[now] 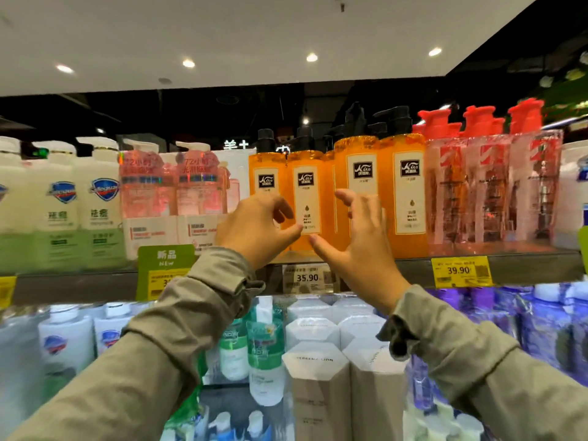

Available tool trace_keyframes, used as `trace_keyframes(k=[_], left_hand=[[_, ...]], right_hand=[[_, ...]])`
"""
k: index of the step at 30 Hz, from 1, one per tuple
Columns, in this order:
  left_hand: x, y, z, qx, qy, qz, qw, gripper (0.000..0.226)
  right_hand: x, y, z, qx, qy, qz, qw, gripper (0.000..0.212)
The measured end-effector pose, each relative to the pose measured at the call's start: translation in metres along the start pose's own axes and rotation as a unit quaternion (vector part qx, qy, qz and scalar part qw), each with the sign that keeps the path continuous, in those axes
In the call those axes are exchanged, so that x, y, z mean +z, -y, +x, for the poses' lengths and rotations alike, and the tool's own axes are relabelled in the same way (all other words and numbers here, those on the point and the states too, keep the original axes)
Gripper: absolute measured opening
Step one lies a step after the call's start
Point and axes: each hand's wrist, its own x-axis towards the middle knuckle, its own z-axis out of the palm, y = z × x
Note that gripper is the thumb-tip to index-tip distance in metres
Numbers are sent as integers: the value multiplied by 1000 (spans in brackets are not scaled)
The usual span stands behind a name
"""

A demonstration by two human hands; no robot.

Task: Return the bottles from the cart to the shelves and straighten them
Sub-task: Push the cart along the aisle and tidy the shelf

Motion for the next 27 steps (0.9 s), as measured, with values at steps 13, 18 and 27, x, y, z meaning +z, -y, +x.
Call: trace_keyframes(k=[13,18,27], left_hand=[[-19,-45,-69,-178,62,38,981,16],[-50,-52,-120,-246,64,103,962,18],[-136,-52,-205,-357,76,182,913,18]], right_hand=[[-37,5,-38,-25,145,171,974,45],[-25,30,-63,-70,220,243,942,36],[4,105,-104,-114,334,370,860,31]])
